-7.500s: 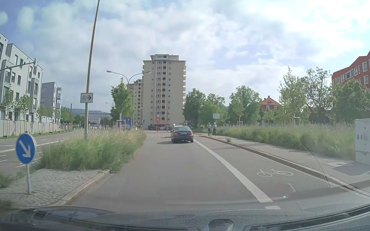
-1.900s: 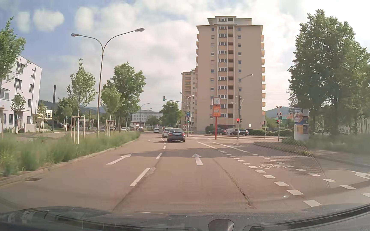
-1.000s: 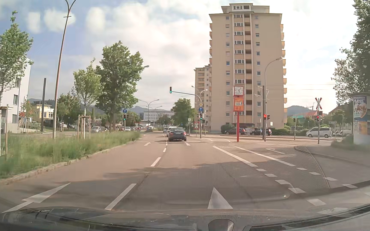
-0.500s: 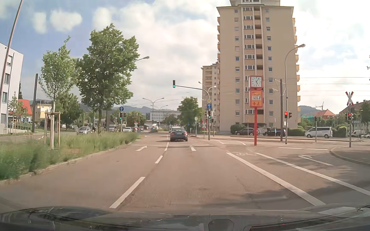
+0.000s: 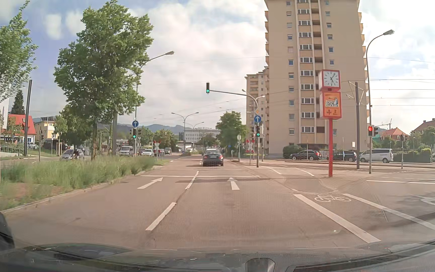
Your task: Follow the waypoints while adhering to traffic rules and regulations
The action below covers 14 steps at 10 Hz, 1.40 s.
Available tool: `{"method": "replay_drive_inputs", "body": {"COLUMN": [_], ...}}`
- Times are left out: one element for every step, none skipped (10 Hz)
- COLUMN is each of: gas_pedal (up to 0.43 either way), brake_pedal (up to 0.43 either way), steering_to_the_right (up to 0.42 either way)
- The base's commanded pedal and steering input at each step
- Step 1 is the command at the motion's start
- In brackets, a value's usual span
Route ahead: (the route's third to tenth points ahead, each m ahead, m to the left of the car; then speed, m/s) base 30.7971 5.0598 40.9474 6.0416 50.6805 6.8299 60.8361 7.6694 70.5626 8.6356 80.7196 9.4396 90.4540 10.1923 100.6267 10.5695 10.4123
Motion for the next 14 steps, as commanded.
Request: {"method": "replay_drive_inputs", "body": {"gas_pedal": [0.13,0.13,0.118,0.118,0.11,0.098,0.098,0.087,0.087,0.079,0.079,0.079,0.079,0.079], "brake_pedal": [0.0,0.0,0.0,0.0,0.0,0.0,0.0,0.0,0.0,0.0,0.0,0.0,0.0,0.0], "steering_to_the_right": [-0.025,-0.024,-0.024,-0.023,-0.023,-0.019,-0.014,-0.014,-0.014,-0.014,-0.018,-0.021,-0.021,-0.021]}}
